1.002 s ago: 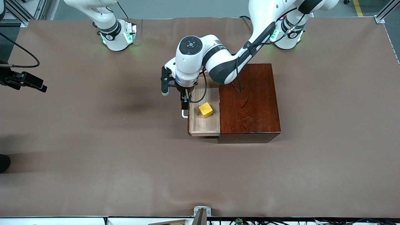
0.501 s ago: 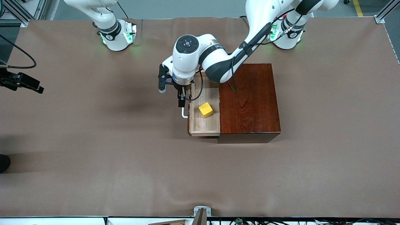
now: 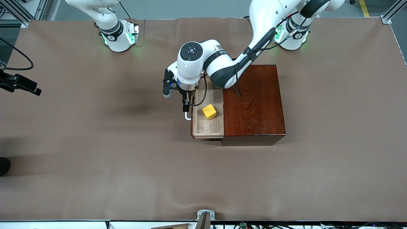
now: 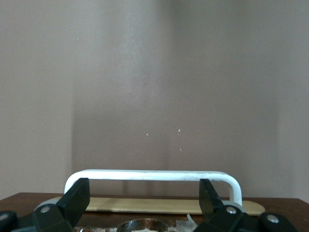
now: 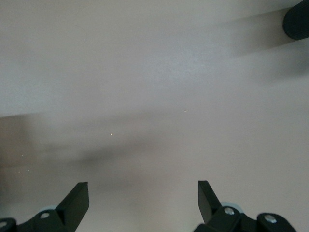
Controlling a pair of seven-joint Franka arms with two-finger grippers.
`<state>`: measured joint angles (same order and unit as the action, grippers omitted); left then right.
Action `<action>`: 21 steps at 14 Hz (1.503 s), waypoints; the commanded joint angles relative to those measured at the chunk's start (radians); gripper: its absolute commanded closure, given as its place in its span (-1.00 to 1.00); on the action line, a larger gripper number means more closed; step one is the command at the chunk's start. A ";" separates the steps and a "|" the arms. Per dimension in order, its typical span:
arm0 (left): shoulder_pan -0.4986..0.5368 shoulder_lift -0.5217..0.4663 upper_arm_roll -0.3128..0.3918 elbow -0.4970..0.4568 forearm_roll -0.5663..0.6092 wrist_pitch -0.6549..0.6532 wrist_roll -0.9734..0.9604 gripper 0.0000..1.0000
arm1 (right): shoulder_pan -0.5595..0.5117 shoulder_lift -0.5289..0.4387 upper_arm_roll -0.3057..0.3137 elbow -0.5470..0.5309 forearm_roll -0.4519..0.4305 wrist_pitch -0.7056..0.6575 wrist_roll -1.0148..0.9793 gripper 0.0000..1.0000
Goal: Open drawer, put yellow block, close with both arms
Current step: 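Lower the left gripper against the drawer front by the handle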
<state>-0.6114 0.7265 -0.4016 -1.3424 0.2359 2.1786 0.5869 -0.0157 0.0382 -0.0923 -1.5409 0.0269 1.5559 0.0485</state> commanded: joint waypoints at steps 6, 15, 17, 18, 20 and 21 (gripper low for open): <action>0.032 -0.001 -0.002 -0.020 0.003 -0.020 -0.002 -1.00 | -0.024 0.002 0.011 0.002 0.014 0.004 0.008 -1.00; 0.042 -0.025 0.009 -0.017 0.011 -0.183 -0.004 -1.00 | -0.026 0.002 0.011 0.002 0.014 0.004 0.007 -1.00; 0.042 -0.041 0.013 -0.017 0.011 -0.230 -0.005 -1.00 | -0.026 0.002 0.011 0.002 0.014 0.004 0.007 -1.00; 0.044 -0.047 0.017 -0.018 0.011 -0.256 -0.005 -1.00 | -0.026 0.002 0.010 0.002 0.014 0.006 0.007 -1.00; 0.047 -0.050 0.027 -0.018 0.028 -0.296 -0.005 -1.00 | -0.026 0.002 0.009 0.002 0.014 0.004 0.007 -1.00; 0.048 -0.050 0.026 -0.018 0.046 -0.309 -0.005 -1.00 | -0.026 0.003 0.009 0.002 0.016 0.004 0.007 -1.00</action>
<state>-0.5723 0.7091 -0.3838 -1.3245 0.2453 1.9401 0.5889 -0.0183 0.0384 -0.0960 -1.5409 0.0270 1.5571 0.0485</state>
